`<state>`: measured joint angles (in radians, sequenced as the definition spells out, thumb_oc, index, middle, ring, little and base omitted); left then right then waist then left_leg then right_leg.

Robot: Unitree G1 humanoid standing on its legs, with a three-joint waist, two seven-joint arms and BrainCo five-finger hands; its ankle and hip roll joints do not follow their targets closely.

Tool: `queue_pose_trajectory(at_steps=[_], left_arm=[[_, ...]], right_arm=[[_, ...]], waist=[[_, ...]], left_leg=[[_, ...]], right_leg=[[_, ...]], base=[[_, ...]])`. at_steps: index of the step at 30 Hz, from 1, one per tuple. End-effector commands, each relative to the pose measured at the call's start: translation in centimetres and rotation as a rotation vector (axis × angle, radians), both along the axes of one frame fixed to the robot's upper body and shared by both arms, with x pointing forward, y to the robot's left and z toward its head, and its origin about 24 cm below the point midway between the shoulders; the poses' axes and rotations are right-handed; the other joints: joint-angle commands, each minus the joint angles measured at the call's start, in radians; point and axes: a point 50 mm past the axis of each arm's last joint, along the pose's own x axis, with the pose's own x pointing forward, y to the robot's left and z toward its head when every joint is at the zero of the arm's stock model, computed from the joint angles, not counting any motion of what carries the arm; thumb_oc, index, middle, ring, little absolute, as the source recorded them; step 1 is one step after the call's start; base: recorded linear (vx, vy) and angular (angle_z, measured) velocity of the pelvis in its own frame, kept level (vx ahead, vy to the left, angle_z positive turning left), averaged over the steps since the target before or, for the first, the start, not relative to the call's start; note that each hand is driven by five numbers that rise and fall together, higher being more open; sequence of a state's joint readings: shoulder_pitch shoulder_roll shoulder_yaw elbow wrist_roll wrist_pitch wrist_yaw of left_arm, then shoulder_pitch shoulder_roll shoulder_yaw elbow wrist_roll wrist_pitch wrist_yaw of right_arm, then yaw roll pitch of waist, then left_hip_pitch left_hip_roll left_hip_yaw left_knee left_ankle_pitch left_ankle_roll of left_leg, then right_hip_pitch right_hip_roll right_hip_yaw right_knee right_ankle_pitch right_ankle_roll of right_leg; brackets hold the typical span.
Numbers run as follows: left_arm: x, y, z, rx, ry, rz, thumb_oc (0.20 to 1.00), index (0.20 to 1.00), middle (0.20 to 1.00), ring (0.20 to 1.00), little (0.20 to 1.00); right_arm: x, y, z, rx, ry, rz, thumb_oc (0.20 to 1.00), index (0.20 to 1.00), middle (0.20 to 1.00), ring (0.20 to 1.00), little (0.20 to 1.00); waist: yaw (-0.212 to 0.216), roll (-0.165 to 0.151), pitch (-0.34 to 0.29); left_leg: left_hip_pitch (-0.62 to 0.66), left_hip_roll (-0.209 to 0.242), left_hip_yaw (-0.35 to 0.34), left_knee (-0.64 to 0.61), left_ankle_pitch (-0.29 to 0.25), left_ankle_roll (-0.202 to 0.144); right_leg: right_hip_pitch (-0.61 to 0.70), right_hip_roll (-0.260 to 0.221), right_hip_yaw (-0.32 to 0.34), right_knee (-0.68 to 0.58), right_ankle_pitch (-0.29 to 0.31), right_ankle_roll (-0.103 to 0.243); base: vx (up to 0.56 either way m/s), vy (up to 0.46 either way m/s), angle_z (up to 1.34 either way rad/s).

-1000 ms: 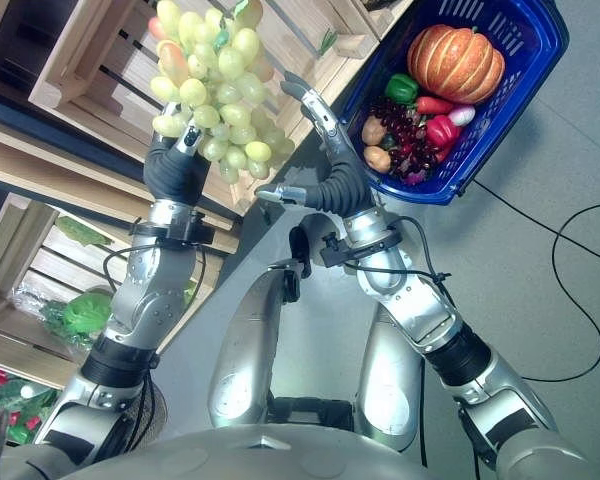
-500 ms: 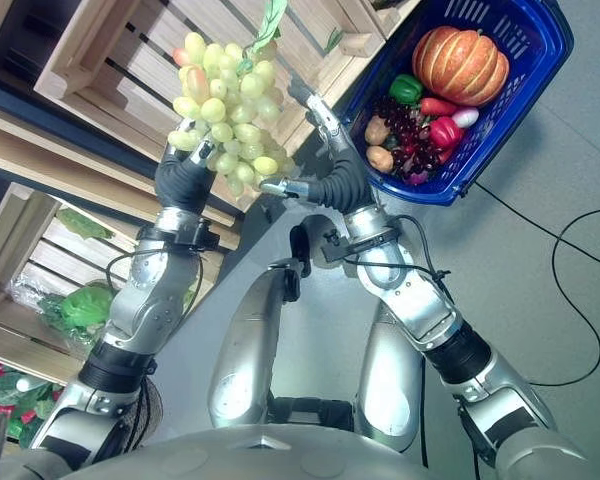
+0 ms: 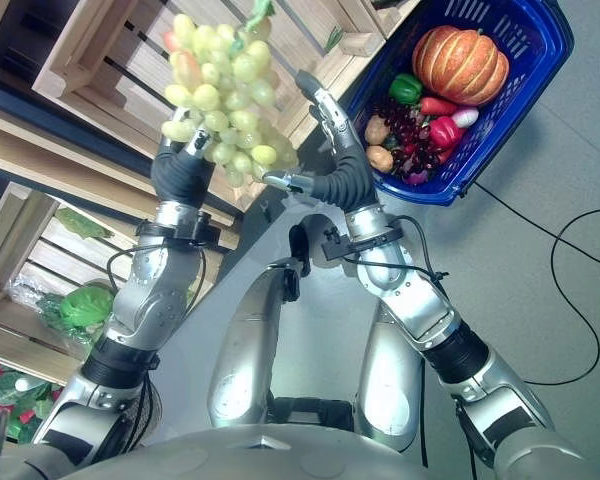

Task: Pick up fruits and vegetables into the basket

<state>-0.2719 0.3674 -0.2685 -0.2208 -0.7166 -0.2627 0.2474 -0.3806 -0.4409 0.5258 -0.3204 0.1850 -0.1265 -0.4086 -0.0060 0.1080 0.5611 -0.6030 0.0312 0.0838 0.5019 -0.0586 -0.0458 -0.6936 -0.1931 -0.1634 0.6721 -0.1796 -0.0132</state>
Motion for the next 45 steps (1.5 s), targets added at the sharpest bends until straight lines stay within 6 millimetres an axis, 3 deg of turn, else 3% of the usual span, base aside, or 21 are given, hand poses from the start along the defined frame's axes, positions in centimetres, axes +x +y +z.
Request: queue_pose_trajectory(at_steps=[1, 8, 9, 10, 14, 21, 30, 36, 37, 45], left_arm=[[-2.6, 0.3, 3.9, -0.107, -0.256, -0.020, 0.200, 0.200, 0.200, 0.200, 0.200], [-2.9, 0.2, 4.4, -0.065, -0.308, 0.029, 0.200, 0.200, 0.200, 0.200, 0.200], [-2.9, 0.4, 4.8, -0.065, -0.325, 0.030, 0.200, 0.200, 0.200, 0.200, 0.200], [-2.9, 0.4, 4.6, -0.065, -0.317, 0.036, 0.200, 0.200, 0.200, 0.200, 0.200], [-3.2, 0.6, 4.6, -0.057, -0.339, 0.057, 0.200, 0.200, 0.200, 0.200, 0.200], [-3.5, -0.1, 4.9, -0.020, -0.364, -0.060, 0.200, 0.200, 0.200, 0.200, 0.200], [-3.3, -2.2, 4.7, 0.047, -0.351, -0.263, 0.200, 0.200, 0.200, 0.200, 0.200], [-2.4, -3.2, 4.2, 0.184, -0.309, -0.199, 0.200, 0.200, 0.200, 0.200, 0.200], [-2.2, -3.3, 4.5, 0.211, -0.317, -0.180, 0.200, 0.200, 0.200, 0.200, 0.200], [-1.2, -2.9, 3.7, 0.392, -0.292, -0.073, 0.200, 0.200, 0.200, 0.200, 0.200]], right_arm=[[-2.2, 0.8, 2.6, 0.118, -0.133, 0.088, 1.000, 1.000, 1.000, 1.000, 1.000], [-2.0, 0.8, 1.8, 0.153, -0.059, 0.126, 1.000, 1.000, 1.000, 1.000, 1.000], [-1.8, 0.9, 2.1, 0.173, -0.040, 0.157, 1.000, 1.000, 1.000, 1.000, 1.000], [-1.8, 0.9, 1.7, 0.183, -0.018, 0.164, 1.000, 1.000, 1.000, 1.000, 1.000], [-2.0, 0.7, 0.9, 0.237, 0.058, 0.204, 1.000, 1.000, 1.000, 1.000, 1.000], [-2.0, 0.5, 0.2, 0.236, 0.086, 0.172, 1.000, 1.000, 1.000, 1.000, 1.000], [-1.2, 1.9, 0.1, 0.085, 0.014, 0.097, 1.000, 1.000, 1.000, 1.000, 1.000], [-0.5, 2.4, 0.8, 0.007, -0.096, -0.015, 1.000, 1.000, 1.000, 1.000, 1.000], [-0.3, 2.4, 1.2, -0.013, -0.127, -0.030, 1.000, 1.000, 1.000, 1.000, 1.000], [0.8, 2.1, 0.9, -0.195, -0.181, -0.137, 1.000, 1.000, 1.000, 1.000, 1.000]], waist=[[-0.006, -0.007, -0.041], [-0.008, -0.012, -0.041], [-0.006, -0.011, -0.041], [-0.005, -0.012, -0.041], [-0.008, -0.014, -0.041], [-0.008, -0.010, -0.041], [-0.001, -0.010, -0.041], [0.001, -0.015, -0.041], [0.001, -0.015, -0.041], [0.009, -0.017, -0.041]], left_leg=[[0.048, -0.084, 0.066, -0.020, -0.108, 0.098], [0.050, -0.085, 0.066, -0.024, -0.110, 0.096], [0.028, -0.082, 0.075, -0.037, -0.079, 0.102], [0.053, -0.084, 0.067, -0.027, -0.109, 0.096], [0.054, -0.086, 0.064, -0.031, -0.107, 0.094], [0.058, -0.087, 0.067, -0.040, -0.103, 0.098], [0.055, -0.088, 0.067, -0.047, -0.099, 0.102], [0.052, -0.088, 0.064, -0.049, -0.099, 0.104], [0.030, -0.085, 0.072, -0.058, -0.071, 0.110], [0.037, -0.088, 0.060, -0.049, -0.079, 0.106]], right_leg=[[0.043, 0.079, 0.006, -0.033, -0.036, 0.025], [0.046, 0.082, 0.007, -0.035, -0.041, 0.026], [0.025, 0.080, -0.002, -0.049, -0.012, 0.016], [0.048, 0.080, 0.006, -0.037, -0.042, 0.024], [0.048, 0.081, 0.006, -0.037, -0.040, 0.028], [0.049, 0.084, 0.007, -0.042, -0.038, 0.028], [0.047, 0.085, 0.003, -0.050, -0.029, 0.029], [0.047, 0.087, 0.001, -0.052, -0.024, 0.032], [0.028, 0.087, -0.009, -0.067, 0.004, 0.023], [0.044, 0.080, -0.016, -0.064, 0.000, 0.026]], base=[[0.00, 0.029, -0.06], [-0.01, 0.003, -0.03], [0.00, 0.000, 0.00], [0.00, 0.000, 0.00], [0.02, 0.001, 0.00], [0.00, 0.000, 0.00], [0.00, 0.000, 0.00], [-0.01, -0.004, 0.00], [-0.08, -0.025, 0.00], [-0.01, -0.001, 0.00]])
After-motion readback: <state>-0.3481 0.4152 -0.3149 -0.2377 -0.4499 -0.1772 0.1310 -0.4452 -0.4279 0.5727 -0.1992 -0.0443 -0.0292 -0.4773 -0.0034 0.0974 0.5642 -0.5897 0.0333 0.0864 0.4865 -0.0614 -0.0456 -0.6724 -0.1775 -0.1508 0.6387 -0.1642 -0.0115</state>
